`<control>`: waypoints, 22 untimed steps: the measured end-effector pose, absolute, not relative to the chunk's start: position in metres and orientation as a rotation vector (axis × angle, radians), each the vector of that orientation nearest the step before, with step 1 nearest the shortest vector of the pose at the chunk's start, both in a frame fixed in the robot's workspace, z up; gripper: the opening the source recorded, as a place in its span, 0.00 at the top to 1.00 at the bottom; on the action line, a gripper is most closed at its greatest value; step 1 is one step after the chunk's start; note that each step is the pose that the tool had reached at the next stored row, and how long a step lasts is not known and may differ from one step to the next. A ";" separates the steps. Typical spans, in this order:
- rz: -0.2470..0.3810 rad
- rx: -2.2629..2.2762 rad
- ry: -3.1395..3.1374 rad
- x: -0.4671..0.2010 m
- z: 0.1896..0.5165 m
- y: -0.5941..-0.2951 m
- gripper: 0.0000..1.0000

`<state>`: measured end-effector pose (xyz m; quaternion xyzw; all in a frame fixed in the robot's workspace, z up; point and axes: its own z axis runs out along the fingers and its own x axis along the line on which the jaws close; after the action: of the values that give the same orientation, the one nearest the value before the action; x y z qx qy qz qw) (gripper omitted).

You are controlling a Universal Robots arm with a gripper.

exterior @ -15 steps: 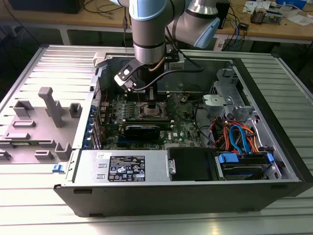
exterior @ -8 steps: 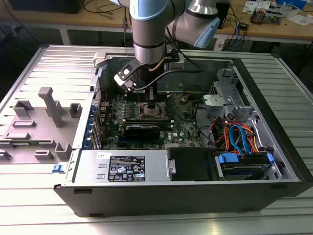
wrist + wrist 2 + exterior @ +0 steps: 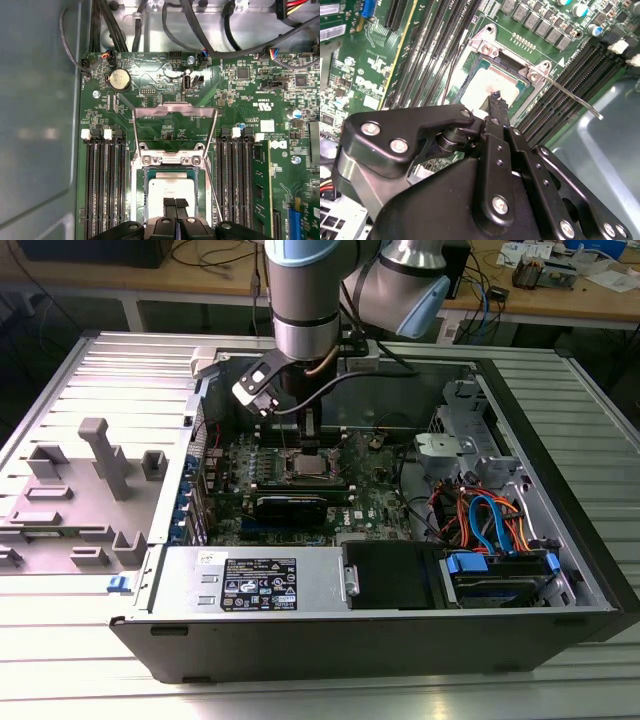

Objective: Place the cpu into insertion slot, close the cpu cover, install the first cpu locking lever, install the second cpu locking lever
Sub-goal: 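Close the cpu cover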

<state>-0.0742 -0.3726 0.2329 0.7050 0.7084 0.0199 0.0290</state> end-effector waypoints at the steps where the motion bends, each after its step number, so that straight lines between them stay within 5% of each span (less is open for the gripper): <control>1: 0.062 2.175 2.185 -0.074 0.233 -0.373 0.89; 22: 0.060 2.175 2.186 -0.069 0.253 -0.373 0.89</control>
<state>-0.0687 -0.3726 0.2529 0.7050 0.7084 0.0195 0.0285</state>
